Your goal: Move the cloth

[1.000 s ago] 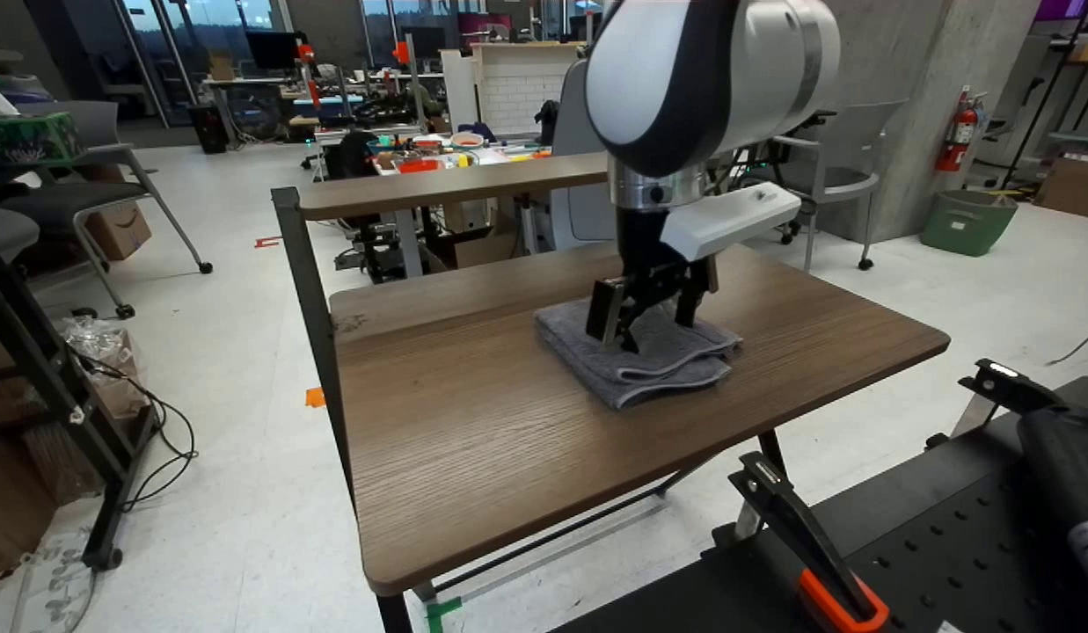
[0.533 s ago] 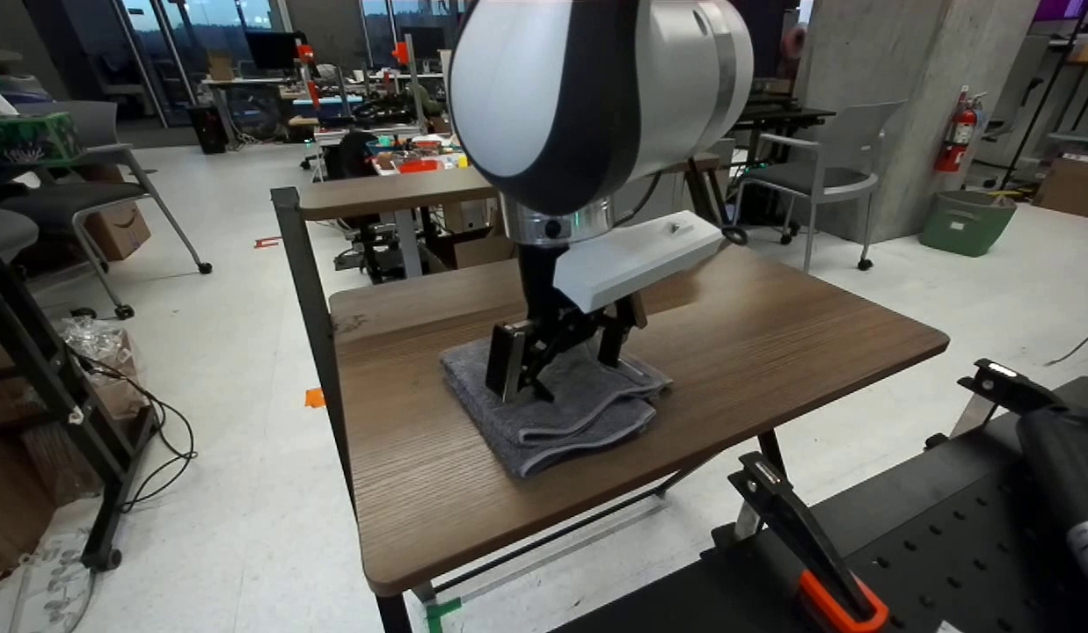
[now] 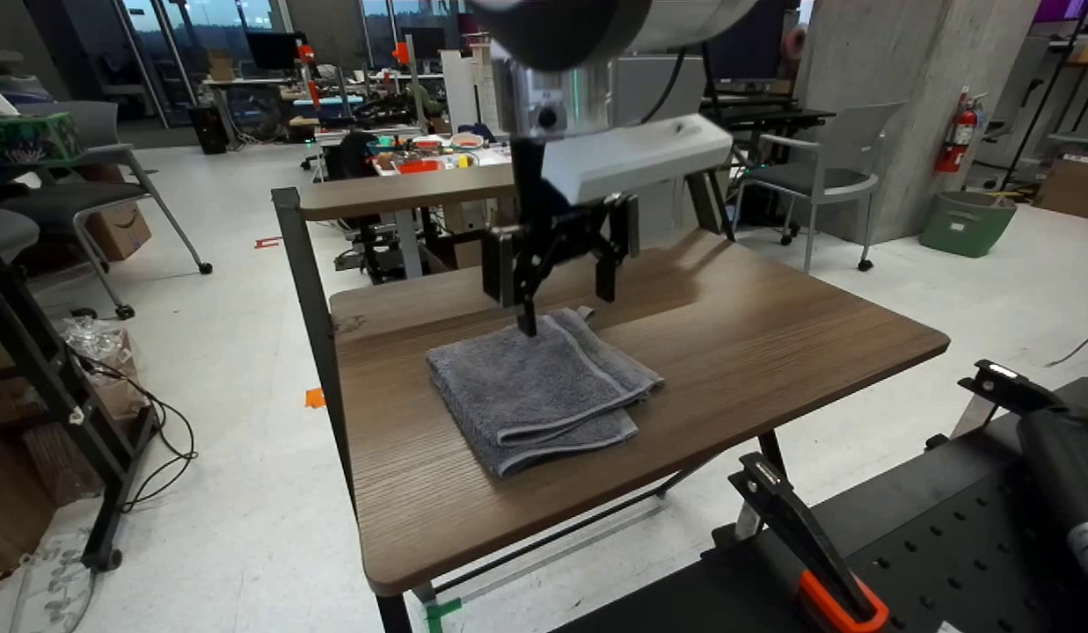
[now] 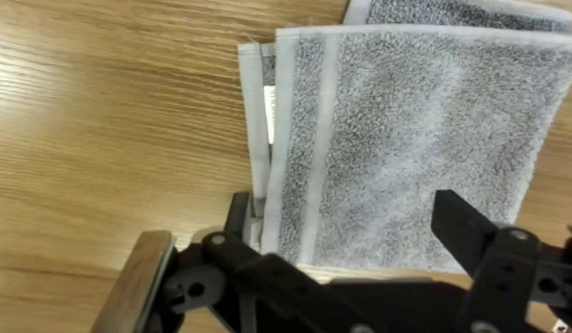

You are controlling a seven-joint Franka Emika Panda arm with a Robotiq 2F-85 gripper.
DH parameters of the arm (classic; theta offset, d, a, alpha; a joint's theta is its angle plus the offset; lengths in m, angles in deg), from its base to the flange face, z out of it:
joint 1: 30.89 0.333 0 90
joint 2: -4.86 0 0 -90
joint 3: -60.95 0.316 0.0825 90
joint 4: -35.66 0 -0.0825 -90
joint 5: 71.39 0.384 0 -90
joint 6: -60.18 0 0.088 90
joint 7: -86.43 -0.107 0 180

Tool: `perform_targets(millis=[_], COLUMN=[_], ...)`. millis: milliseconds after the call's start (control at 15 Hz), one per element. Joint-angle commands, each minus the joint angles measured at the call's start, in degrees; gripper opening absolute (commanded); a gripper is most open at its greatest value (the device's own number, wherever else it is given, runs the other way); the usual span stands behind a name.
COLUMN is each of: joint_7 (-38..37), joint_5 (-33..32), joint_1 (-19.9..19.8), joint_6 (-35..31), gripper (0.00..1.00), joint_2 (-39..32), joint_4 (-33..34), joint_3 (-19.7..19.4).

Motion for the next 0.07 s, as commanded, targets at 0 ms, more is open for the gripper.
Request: perform_targets(millis=[0], joint_7=[-0.8], joint_5=[-1.24], joint_1=[-2.04], joint_6=[0.55], gripper=[1.0], joint_2=[2.0], joint_4=[-1.02], joint_3=[1.39])
